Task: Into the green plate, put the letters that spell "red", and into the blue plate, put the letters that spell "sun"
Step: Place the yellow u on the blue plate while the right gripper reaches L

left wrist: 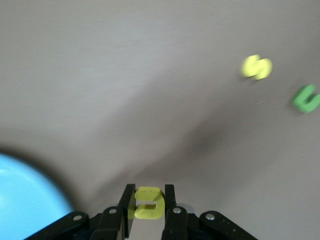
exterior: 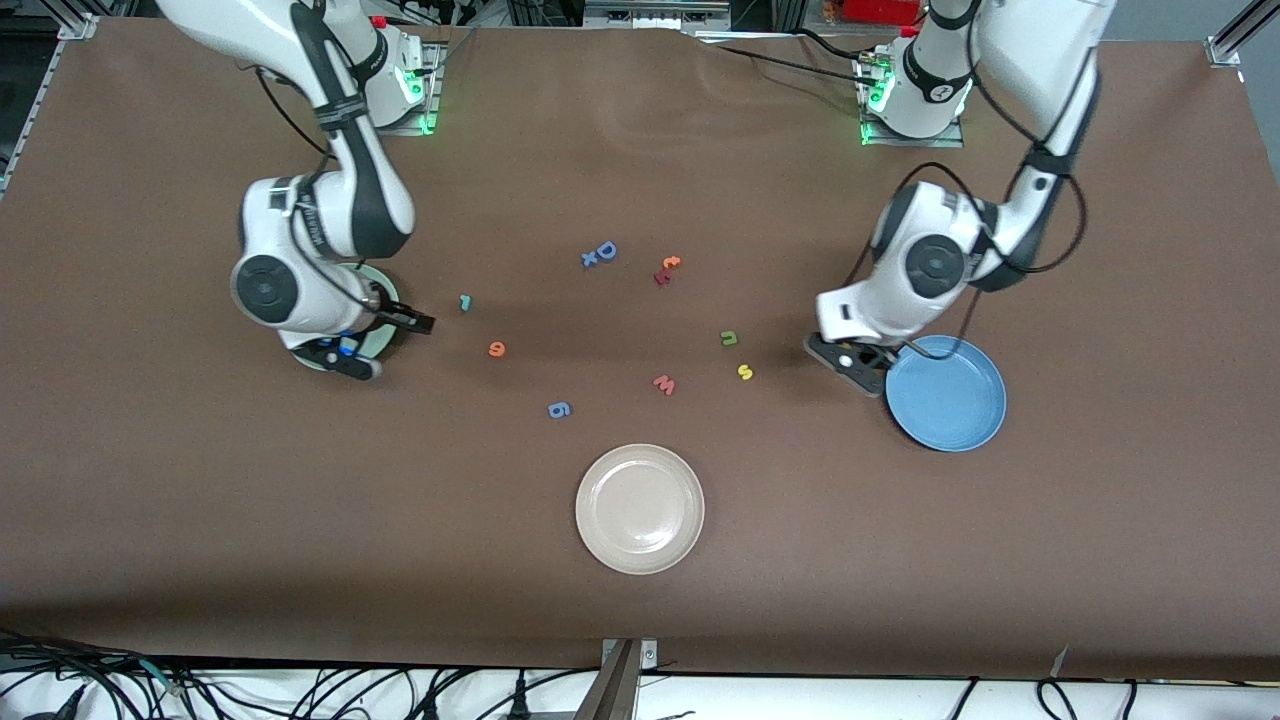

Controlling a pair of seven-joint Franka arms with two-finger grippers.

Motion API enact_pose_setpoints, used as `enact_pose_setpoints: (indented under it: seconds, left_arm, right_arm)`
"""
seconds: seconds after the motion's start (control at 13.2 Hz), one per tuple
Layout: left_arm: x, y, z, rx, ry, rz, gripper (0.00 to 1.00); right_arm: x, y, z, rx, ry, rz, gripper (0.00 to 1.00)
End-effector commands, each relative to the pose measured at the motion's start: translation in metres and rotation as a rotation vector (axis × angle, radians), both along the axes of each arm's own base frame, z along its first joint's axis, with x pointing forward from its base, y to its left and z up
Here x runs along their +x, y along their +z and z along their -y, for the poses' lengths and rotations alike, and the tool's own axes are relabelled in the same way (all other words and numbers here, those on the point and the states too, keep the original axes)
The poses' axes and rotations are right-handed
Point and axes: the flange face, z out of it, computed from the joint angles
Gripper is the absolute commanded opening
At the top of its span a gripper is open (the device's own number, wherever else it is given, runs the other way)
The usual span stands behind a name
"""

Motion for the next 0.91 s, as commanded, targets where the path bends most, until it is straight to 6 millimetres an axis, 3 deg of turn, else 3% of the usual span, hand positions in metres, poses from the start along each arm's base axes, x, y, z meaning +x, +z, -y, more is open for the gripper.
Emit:
enact_pose_setpoints:
  seconds: [0.0, 0.23, 0.3, 0.38, 0.45, 0.68, 0.83]
  left_arm:
    - [0.023, 0.016, -0.052, 0.003, -0.061, -0.009, 0.16]
    - [0.044, 0.014, -0.099, -0.009, -0.092, 0.006, 0.16]
    - [0.05, 0.009, -0.116, -0.014, -0.098, 0.004, 0.22]
    - [0.054, 0.0, -0.126, -0.018, -0.095, -0.005, 0.64]
    - [0.056, -0.004, -0.13, -0.021, -0.087, -0.006, 1.0]
    - [0.057, -0.004, -0.134, -0.105, 0.04, -0.012, 1.0]
    - [0.057, -0.004, -0.124, -0.13, 0.18, -0.025, 1.0]
  right_arm:
    - [-0.013, -0.014, -0.018, -0.007, -0.057, 0.023, 0.98]
    - [-0.034, -0.041, -0.024, -0.009, -0.059, 0.058, 0.95]
    - [-0.042, -0.049, -0.027, -0.008, -0.051, 0.066, 0.95]
    - [-0.048, -0.054, -0.03, -0.006, -0.042, 0.072, 0.95]
    - [-0.051, -0.058, -0.032, -0.004, -0.039, 0.082, 0.95]
    - [-0.061, -0.076, -0.037, -0.003, -0.029, 0.118, 0.95]
    - [-0.069, -0.083, -0.036, -0.004, -0.027, 0.137, 0.95]
